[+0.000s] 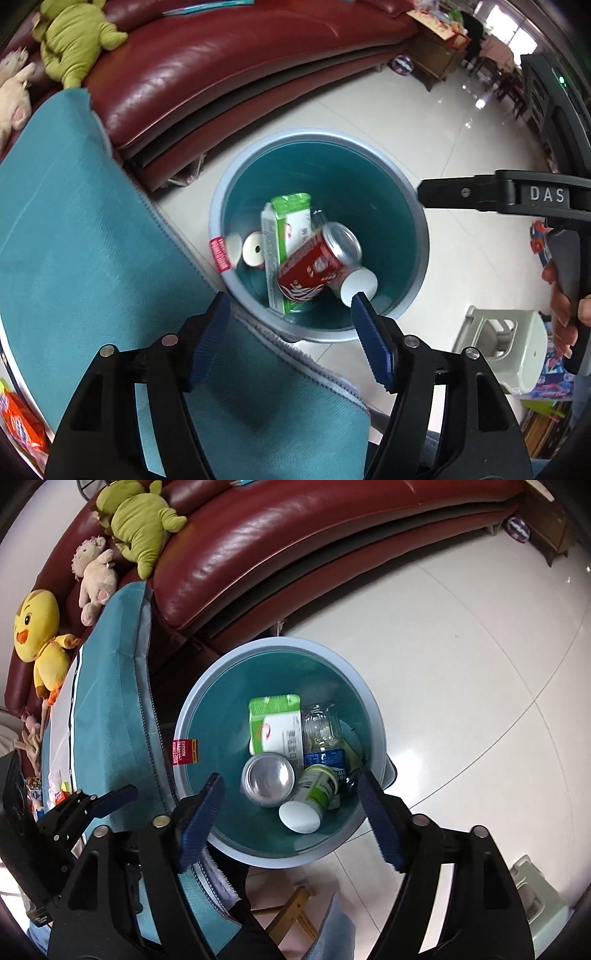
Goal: Collect trash
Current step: 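Move both open tools from the bin back over the table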
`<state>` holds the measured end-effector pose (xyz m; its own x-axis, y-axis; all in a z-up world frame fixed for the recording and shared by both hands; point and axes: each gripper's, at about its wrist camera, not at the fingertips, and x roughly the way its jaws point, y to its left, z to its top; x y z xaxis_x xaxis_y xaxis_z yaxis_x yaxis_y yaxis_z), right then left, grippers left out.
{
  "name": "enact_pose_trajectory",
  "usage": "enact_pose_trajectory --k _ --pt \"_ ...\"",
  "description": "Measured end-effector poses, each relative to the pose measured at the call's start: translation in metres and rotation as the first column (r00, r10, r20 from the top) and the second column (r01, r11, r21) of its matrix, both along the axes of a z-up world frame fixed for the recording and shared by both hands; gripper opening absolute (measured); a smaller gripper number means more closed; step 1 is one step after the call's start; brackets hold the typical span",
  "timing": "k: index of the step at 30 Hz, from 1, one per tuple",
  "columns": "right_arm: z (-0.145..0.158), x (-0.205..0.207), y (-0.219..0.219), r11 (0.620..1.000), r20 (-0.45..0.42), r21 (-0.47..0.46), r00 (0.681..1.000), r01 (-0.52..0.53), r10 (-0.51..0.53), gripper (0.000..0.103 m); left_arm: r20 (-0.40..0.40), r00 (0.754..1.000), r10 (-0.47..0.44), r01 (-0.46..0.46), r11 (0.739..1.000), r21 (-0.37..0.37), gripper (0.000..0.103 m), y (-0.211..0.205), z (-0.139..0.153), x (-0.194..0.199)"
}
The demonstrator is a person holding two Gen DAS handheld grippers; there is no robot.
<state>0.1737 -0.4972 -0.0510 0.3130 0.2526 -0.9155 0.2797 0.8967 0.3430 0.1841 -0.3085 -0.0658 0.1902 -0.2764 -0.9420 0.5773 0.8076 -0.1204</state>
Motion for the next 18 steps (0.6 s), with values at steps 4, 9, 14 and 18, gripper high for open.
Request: enact_pose_trajectory --k 4,9,14,18 --pt "0.003 -0.003 -0.001 1.0 -0.015 -0.01 1.0 0.014 -0.014 0.076 -0.011 0.999 0.04 -0.04 0.999 -0.017 0.07 0.019 0.003 -0.004" --pt "0.012 -0.005 0.008 1.0 -0.013 -0.011 1.0 0.016 -0.016 0.079 -0.005 0.997 0.082 -0.082 0.996 -0.042 0.07 0.046 0.013 -0.008" --pt "0.023 -0.004 0.035 1.0 -0.007 -0.009 1.0 -0.028 0.028 0.079 0.028 0.991 0.134 -0.132 0.99 -0.057 0.07 0.086 0.028 -0.012" --pt "0.031 -0.003 0.067 0.997 -0.001 -0.007 0.997 -0.072 0.072 0.083 0.056 0.983 0.178 -0.174 0.983 -0.066 0.07 0.123 0.042 -0.019"
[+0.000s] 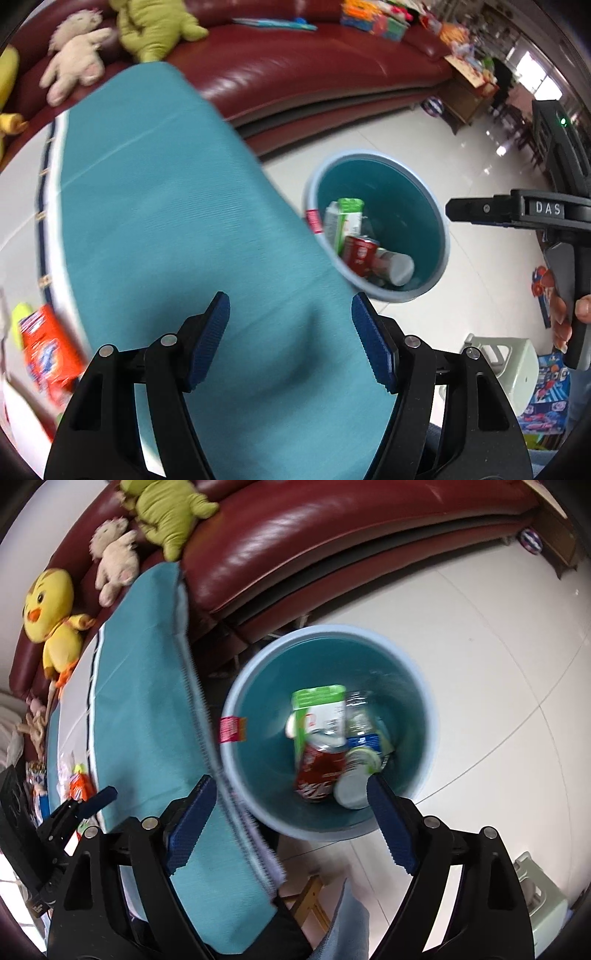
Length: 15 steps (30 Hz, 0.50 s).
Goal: Collect trash
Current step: 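Move both open tools from the bin back over the table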
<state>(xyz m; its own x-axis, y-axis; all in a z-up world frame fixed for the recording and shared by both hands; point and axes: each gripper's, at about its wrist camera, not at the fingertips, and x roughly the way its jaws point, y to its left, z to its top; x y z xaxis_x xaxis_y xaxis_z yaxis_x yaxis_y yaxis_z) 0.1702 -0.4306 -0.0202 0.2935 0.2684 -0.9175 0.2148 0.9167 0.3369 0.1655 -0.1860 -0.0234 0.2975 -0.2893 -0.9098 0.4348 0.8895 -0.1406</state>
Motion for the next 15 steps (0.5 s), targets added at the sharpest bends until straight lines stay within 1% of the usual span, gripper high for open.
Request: enact_pose_trajectory --k 1,2,3,4,5,10,15 --pt "0.001 0.0 0.012 1.0 0.0 0.001 1.0 -0.016 0.016 0.083 0.005 1.0 0.012 -0.012 1.0 -0.001 0.07 0.009 0.003 -0.002" --pt "0.002 0.0 0.021 0.999 -0.001 0.004 0.999 -0.032 0.032 0.083 0.013 1.0 0.026 -0.026 1.0 0.002 0.073 0.022 0.006 -0.005" --pt "0.003 -0.001 0.03 0.999 -0.002 0.007 0.999 -0.047 0.047 0.083 0.023 0.999 0.038 -0.038 0.999 0.007 0.084 0.032 0.009 -0.008" --pt "0.003 -0.001 0.044 0.998 -0.006 0.01 0.998 -0.07 0.07 0.083 0.038 0.998 0.051 -0.052 0.999 0.011 0.089 0.042 0.012 -0.011" --pt "0.004 -0.002 0.053 0.996 -0.007 0.011 0.996 -0.083 0.083 0.083 0.066 0.996 0.068 -0.069 0.997 0.016 0.091 0.057 0.017 -0.016" --pt "0.007 -0.004 0.108 0.985 -0.013 0.014 0.985 -0.172 0.172 0.083 0.108 0.986 0.126 -0.129 0.991 0.02 0.091 0.114 0.03 -0.034" --pt "0.011 -0.007 0.165 0.966 -0.021 0.024 0.966 -0.256 0.257 0.083 0.14 0.971 0.196 -0.204 0.978 0.039 0.091 0.176 0.038 -0.055"
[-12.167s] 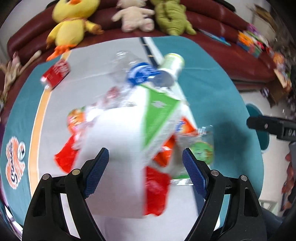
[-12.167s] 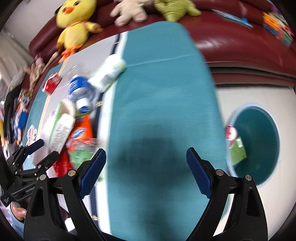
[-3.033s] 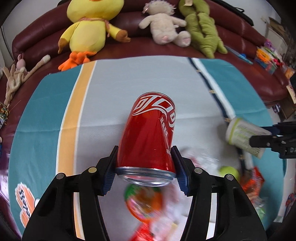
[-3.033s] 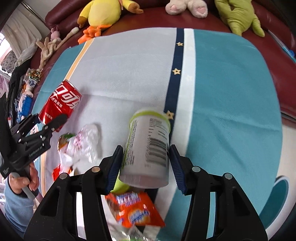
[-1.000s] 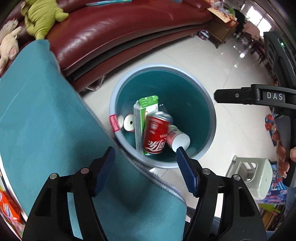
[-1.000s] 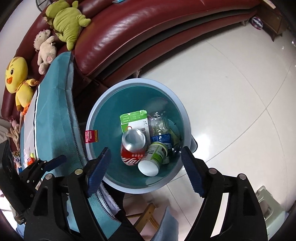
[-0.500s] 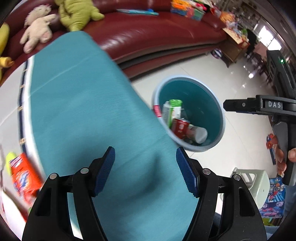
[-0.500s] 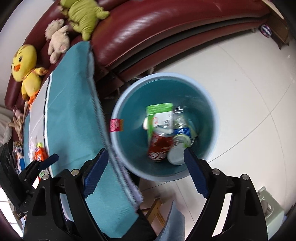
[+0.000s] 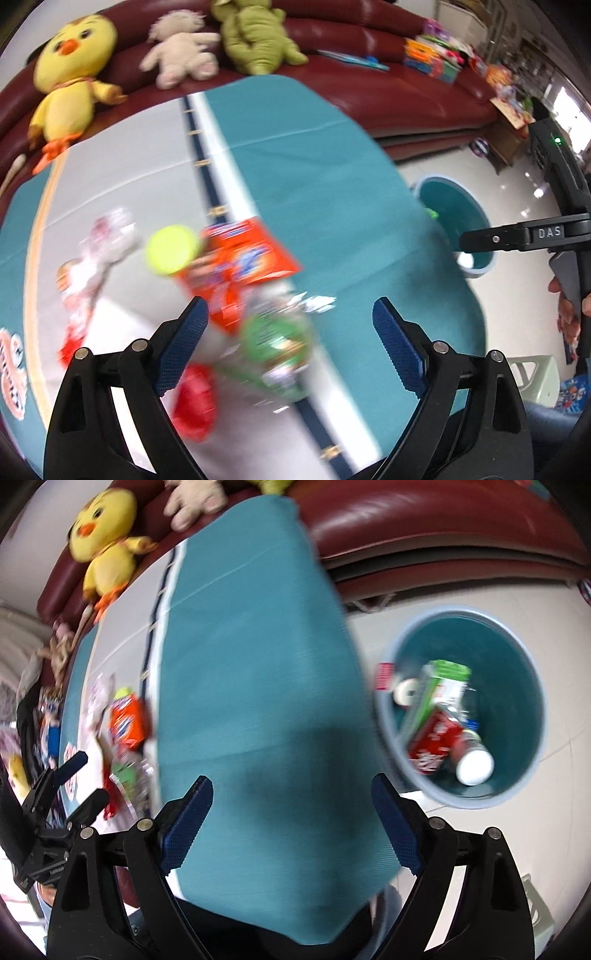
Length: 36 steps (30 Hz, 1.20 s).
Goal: Collect trash
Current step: 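Move both open tools from the bin back over the table, then grasp the white napkin with the left tool while the right tool grasps the green mooncake bag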
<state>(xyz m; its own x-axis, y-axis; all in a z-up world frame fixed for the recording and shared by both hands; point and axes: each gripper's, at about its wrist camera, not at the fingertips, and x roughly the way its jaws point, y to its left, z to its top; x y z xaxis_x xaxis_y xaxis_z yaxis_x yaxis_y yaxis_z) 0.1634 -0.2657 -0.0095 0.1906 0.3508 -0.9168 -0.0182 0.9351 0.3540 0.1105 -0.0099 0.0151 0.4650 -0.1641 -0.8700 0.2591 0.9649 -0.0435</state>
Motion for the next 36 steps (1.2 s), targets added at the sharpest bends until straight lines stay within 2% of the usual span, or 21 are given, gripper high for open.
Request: enact_pose_trajectory --k 7,11,15,27,34,35,36 --pt "-0.001 -0.004 0.076 0.993 -0.022 0.018 0.993 -0.117 0.117 0.083 0.026 0.992 0.12 -0.121 0.991 0.049 0.092 0.086 0.001 -0.024" --pt "-0.006 -0.007 0.11 0.986 -0.041 0.018 0.985 -0.165 0.165 0.083 0.011 0.981 0.195 -0.195 0.979 0.063 0.092 0.134 -0.012 -0.036" --pt "-0.013 -0.009 0.141 0.98 -0.063 0.019 0.978 -0.199 0.2 0.083 -0.018 0.97 0.242 -0.241 0.969 0.058 0.092 0.164 -0.029 -0.041" --pt "-0.034 -0.012 0.201 0.977 -0.098 0.029 0.972 -0.212 0.214 0.083 -0.072 0.965 0.251 -0.253 0.967 -0.023 0.092 0.184 -0.057 -0.048" --pt "-0.036 -0.011 0.221 0.978 -0.034 -0.005 0.977 -0.21 0.21 0.083 -0.081 0.965 0.249 -0.253 0.967 -0.04 0.092 0.19 -0.064 -0.047" --pt "-0.036 -0.012 0.222 0.978 -0.023 -0.013 0.977 -0.21 0.21 0.078 -0.078 0.966 0.248 -0.252 0.967 -0.039 0.092 0.191 -0.063 -0.047" --pt "-0.035 -0.013 0.224 0.977 -0.01 -0.021 0.977 -0.213 0.213 0.064 -0.074 0.966 0.248 -0.251 0.967 -0.04 0.092 0.191 -0.063 -0.046"
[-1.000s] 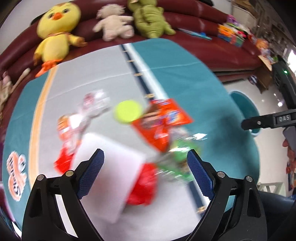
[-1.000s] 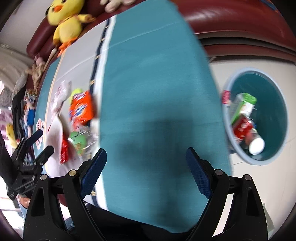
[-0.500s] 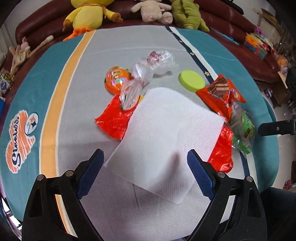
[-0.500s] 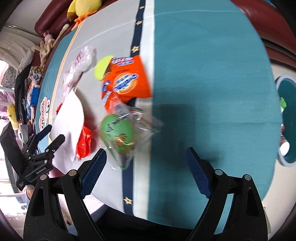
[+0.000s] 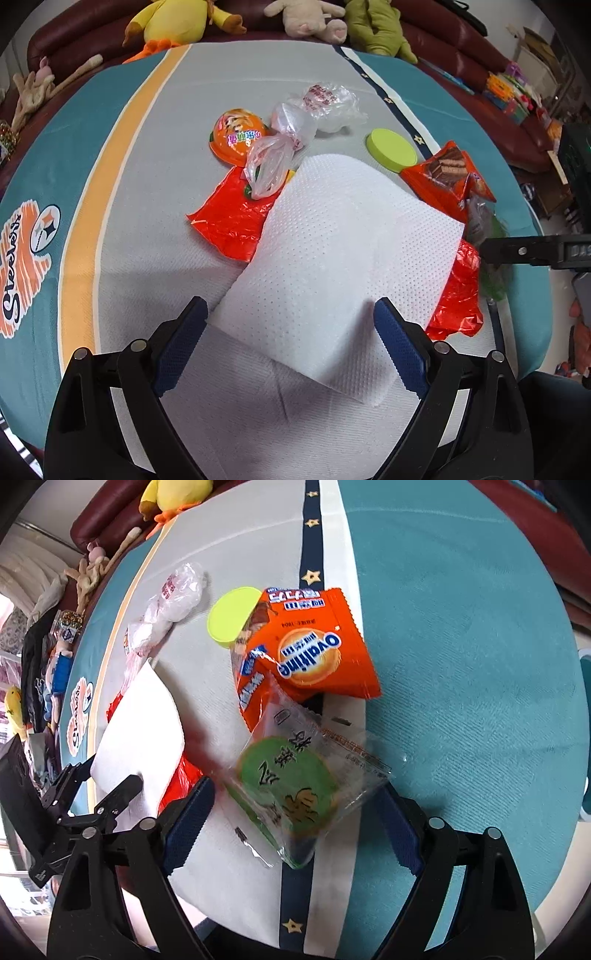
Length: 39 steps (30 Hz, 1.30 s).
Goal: Collect trash
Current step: 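Grasp the white napkin with the left tool while the right tool grasps the green mooncake bag, then carry napkin and mooncake bag over the teal bin and open both tools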
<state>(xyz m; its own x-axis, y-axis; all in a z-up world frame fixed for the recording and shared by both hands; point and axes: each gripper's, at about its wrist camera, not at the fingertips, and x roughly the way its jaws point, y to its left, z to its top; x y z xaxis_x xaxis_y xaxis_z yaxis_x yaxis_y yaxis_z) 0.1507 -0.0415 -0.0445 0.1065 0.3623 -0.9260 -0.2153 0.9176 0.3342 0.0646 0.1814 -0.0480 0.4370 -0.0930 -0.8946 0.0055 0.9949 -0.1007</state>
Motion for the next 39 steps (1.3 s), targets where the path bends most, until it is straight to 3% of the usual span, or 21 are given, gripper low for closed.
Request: enact_pose_trajectory --k 3,6,8,9,12,14,16,19,28,39 --pt "-0.003 -0.001 0.006 1.0 -0.013 0.005 1.0 -0.01 0.01 0.039 0.025 1.0 -0.001 0.001 1.0 0.007 0.092 -0.001 0.005 0.0" --pt "0.0 -0.005 0.006 0.999 -0.007 0.018 1.0 -0.03 0.031 0.03 0.069 0.997 -0.019 0.016 0.999 0.034 0.09 -0.009 0.013 -0.002" --pt "0.003 -0.007 0.005 0.999 -0.002 0.02 0.999 -0.044 0.044 0.027 0.085 0.996 -0.04 0.036 0.998 0.047 0.081 -0.016 0.016 -0.002" --pt "0.004 -0.008 0.004 0.999 0.004 0.016 0.999 -0.049 0.049 0.026 0.083 0.995 -0.053 0.049 0.998 0.047 0.075 -0.019 0.016 -0.002" --pt "0.009 -0.009 -0.004 0.999 0.015 0.012 0.998 -0.053 0.053 0.022 0.061 0.995 -0.085 0.081 0.995 0.055 0.073 -0.028 0.009 0.0" --pt "0.011 -0.01 -0.012 0.999 0.023 0.012 0.999 -0.049 0.049 0.02 0.037 0.995 -0.097 0.095 0.994 0.054 0.058 -0.035 0.002 0.003" --pt "0.012 -0.012 -0.019 0.999 0.029 0.016 0.999 -0.045 0.045 0.017 0.022 0.995 -0.1 0.1 0.995 0.027 0.028 -0.038 -0.002 0.004" --pt "0.014 -0.013 -0.031 0.999 0.041 0.018 0.999 -0.031 0.03 0.016 0.043 0.995 -0.093 0.093 0.996 0.016 0.009 -0.042 0.006 0.0" --pt "0.027 -0.013 -0.07 0.997 0.08 0.072 0.996 0.028 -0.033 0.015 0.131 0.99 -0.058 0.059 0.998 -0.004 0.007 -0.046 0.051 -0.013" --pt "0.042 -0.014 -0.128 0.983 0.116 0.137 0.984 0.118 -0.134 0.015 0.185 0.973 -0.135 0.148 0.987 -0.057 0.007 -0.112 0.083 0.002"
